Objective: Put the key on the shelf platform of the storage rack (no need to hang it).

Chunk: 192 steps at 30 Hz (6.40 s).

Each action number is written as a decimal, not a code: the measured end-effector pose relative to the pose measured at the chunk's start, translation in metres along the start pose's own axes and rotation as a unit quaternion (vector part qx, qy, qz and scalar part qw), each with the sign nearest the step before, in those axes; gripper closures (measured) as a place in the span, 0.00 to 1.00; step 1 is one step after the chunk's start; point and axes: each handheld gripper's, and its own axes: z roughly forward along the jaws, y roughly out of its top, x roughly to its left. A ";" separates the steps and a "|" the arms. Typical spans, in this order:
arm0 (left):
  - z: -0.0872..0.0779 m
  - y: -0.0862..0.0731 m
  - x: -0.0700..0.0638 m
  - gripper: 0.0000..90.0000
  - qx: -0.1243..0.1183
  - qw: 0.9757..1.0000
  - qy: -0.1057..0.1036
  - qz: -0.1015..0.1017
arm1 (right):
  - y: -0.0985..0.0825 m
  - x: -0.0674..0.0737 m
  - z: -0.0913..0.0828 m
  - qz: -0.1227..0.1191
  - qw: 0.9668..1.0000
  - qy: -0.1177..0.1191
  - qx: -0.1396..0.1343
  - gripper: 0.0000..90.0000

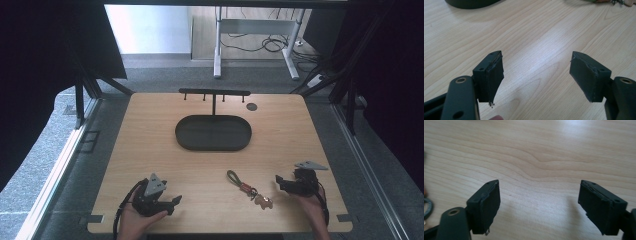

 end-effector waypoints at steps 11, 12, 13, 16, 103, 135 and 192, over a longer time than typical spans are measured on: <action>0.001 0.001 -0.003 0.31 0.001 1.000 -0.007 0.001 | -0.002 -0.003 -0.031 -0.020 0.999 0.028 -0.020 0.27; 0.001 0.001 -0.004 0.31 0.002 1.000 -0.008 0.001 | -0.002 -0.003 -0.031 -0.020 0.999 0.028 -0.020 0.27; 0.002 0.001 -0.004 0.31 0.004 1.000 -0.010 0.002 | -0.001 -0.002 -0.034 -0.027 0.999 0.030 -0.020 0.27; 0.003 0.002 -0.006 0.31 0.004 1.000 -0.012 0.000 | -0.001 -0.002 -0.036 -0.037 0.998 0.037 -0.024 0.27; 0.005 0.004 -0.012 0.31 0.010 0.999 -0.027 0.015 | 0.049 0.115 0.022 -0.222 0.943 0.158 0.192 0.56; 0.006 0.004 -0.013 0.31 0.012 1.000 -0.025 0.013 | 0.065 0.113 0.007 -0.234 0.944 0.153 0.175 0.75; 0.007 0.005 -0.015 0.31 0.014 0.999 -0.025 0.017 | 0.143 0.108 -0.039 -0.248 0.950 0.161 0.100 0.75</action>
